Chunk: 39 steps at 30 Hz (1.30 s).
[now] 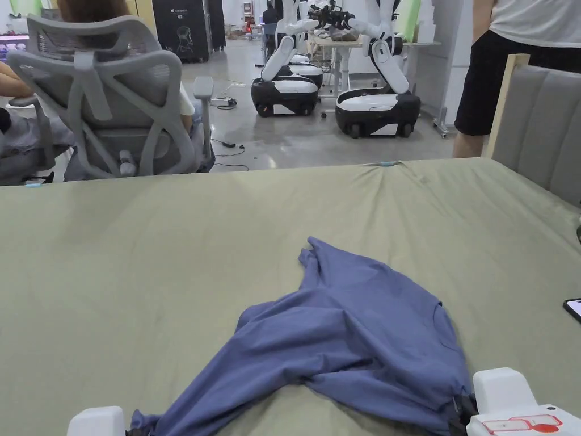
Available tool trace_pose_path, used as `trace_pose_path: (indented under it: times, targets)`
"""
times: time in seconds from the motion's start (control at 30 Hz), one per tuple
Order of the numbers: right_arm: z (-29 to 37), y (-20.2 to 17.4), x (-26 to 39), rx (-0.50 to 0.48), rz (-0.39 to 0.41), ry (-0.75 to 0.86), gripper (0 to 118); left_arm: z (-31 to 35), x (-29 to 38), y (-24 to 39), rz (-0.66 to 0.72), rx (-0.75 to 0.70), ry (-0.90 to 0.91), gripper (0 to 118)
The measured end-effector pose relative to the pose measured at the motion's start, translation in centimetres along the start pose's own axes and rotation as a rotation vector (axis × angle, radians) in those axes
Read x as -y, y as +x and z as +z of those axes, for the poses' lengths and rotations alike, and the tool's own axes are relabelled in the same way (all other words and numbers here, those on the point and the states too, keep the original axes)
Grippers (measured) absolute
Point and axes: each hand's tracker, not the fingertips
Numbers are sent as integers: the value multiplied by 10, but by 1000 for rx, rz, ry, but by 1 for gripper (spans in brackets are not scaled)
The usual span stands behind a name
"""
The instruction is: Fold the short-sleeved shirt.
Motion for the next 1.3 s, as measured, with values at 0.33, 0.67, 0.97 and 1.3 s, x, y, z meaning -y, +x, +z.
trace_pose_path:
  times: [0.33,0.67,0.97,1.3]
  targets:
    - [0,1,-9,15,-14,-11,118,-7,-9,7,-15,-11,18,114]
    - [15,-10,-52,-30,-28,170,0,13,-37,-1,26,-50,155,0]
    - [10,-23,-60,-105,-36,181,0,-11,-19,-17,42,-131,33,83]
    - [9,-19,-58,-115,-25,167,0,-74,17,-9,64,-177,-111,82]
